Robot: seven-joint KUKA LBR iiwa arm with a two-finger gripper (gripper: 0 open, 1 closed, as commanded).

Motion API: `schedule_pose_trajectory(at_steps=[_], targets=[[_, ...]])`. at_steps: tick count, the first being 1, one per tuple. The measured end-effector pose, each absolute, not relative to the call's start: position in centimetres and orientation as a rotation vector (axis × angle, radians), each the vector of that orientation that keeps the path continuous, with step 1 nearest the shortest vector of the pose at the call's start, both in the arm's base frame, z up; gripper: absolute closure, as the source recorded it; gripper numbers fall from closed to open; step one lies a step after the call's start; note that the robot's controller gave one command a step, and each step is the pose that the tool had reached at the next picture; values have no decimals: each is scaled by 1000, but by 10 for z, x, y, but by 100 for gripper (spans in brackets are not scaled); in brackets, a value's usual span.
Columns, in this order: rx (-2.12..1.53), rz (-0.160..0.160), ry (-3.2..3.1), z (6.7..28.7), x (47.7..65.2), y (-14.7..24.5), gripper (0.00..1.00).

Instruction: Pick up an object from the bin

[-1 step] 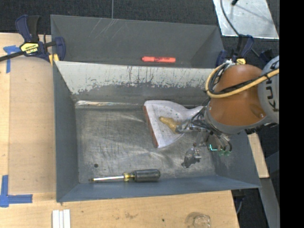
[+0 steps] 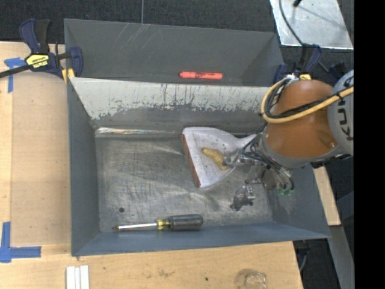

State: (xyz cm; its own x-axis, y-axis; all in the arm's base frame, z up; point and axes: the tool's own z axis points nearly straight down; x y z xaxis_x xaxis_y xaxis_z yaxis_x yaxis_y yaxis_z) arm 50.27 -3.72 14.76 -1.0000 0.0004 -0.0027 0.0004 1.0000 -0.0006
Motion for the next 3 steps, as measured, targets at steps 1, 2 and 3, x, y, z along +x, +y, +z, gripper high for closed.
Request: schedule_pose_trajectory(at_steps=[1,2,3], targets=[[-101,-3,3128,87,573,-70,0],[-106,0,3139,99,575,-77,0],[-434,-3,3103,111,586,-55,0]])
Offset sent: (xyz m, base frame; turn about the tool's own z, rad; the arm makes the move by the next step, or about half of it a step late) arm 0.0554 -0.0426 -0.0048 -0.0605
